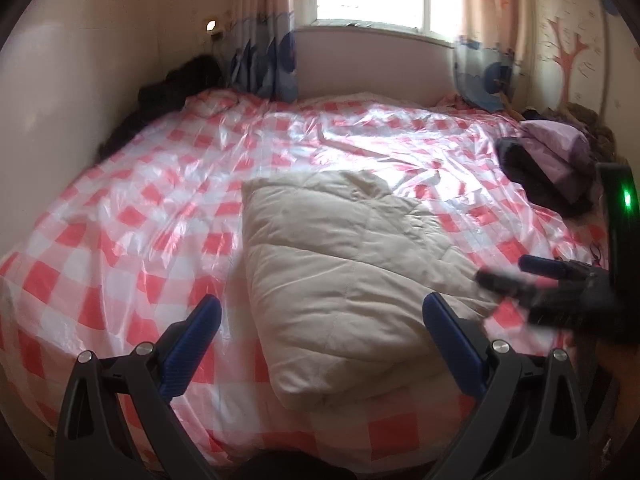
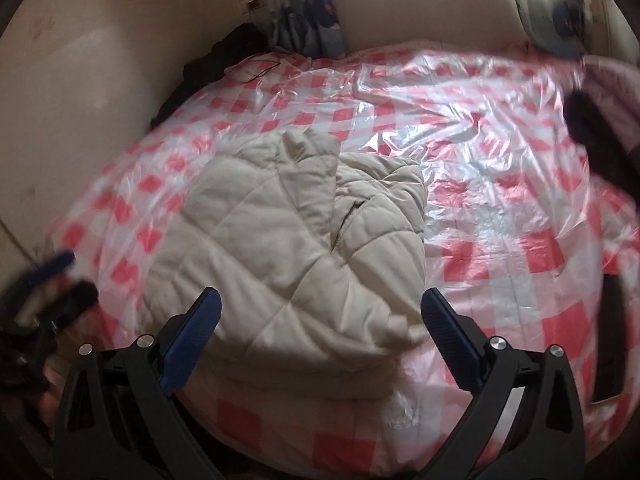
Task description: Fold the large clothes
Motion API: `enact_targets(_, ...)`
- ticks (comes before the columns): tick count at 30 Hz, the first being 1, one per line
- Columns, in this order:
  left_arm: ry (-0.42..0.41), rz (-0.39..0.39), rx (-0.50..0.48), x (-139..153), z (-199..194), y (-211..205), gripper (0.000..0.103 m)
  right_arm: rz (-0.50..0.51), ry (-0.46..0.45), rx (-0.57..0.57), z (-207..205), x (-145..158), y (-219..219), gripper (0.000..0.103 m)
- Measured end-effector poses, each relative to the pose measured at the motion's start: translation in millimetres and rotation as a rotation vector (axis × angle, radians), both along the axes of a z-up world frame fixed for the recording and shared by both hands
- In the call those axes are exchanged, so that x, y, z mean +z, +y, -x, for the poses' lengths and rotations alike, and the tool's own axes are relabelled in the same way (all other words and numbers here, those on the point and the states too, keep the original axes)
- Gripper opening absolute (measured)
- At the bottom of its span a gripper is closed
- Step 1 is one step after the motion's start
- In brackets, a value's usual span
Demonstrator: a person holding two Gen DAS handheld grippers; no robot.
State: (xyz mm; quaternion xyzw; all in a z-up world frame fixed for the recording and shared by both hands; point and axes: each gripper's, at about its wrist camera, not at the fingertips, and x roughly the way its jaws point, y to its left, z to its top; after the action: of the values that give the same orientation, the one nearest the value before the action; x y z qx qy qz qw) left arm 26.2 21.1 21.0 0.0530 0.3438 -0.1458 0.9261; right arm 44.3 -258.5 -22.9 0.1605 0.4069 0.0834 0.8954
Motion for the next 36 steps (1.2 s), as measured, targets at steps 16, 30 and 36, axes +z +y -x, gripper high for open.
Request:
enact_targets(16, 0.367, 0.282, -0.113, -82, -110, 13, 0.091, -0.205, 0.193, -0.023, -95, -95, -8, 0.097)
enact_targets(30, 0.355, 0.071, 0.158, -90, -111, 107, 0.098, -0.050, 0.123, 0.302, -132, -88, 132, 0.097)
enact_targets(36, 0.216, 0.019, 0.203, -57, -78, 105, 0.097, 0.037, 0.025, 0.259, -101, -34, 115, 0.097)
